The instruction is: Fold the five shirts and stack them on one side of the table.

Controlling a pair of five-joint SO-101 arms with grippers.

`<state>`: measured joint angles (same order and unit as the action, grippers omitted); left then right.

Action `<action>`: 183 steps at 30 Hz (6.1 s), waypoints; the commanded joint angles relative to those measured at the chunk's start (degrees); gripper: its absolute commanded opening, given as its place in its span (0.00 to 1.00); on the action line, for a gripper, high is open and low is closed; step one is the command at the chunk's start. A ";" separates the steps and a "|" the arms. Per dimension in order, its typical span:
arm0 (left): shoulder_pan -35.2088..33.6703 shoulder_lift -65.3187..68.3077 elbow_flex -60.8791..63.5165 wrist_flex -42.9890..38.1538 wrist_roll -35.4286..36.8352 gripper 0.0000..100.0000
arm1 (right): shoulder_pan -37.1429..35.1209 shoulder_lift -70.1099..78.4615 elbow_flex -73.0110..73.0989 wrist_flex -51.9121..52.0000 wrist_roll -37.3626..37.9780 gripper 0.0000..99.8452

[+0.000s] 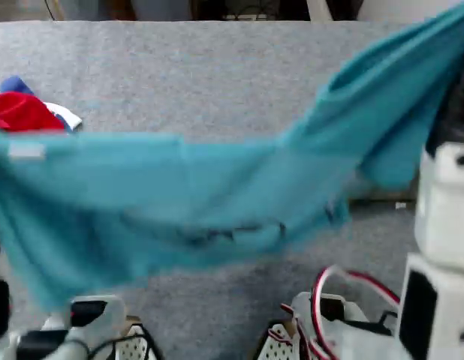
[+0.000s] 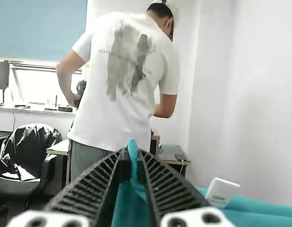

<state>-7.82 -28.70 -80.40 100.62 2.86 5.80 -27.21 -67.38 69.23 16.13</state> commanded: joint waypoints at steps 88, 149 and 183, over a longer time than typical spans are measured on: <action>-7.69 1.76 110.29 -59.08 -4.13 0.03 | -8.79 69.49 -25.45 30.42 7.65 0.01; -11.47 -9.41 146.68 -62.51 -20.40 0.03 | -1.05 -6.02 121.10 -0.70 25.76 0.01; -15.87 -8.79 112.48 -34.46 -15.65 0.07 | -3.52 -5.67 106.07 7.30 26.81 0.08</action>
<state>-24.97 -36.62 41.01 64.22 -15.87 2.90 -31.87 45.58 76.18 45.58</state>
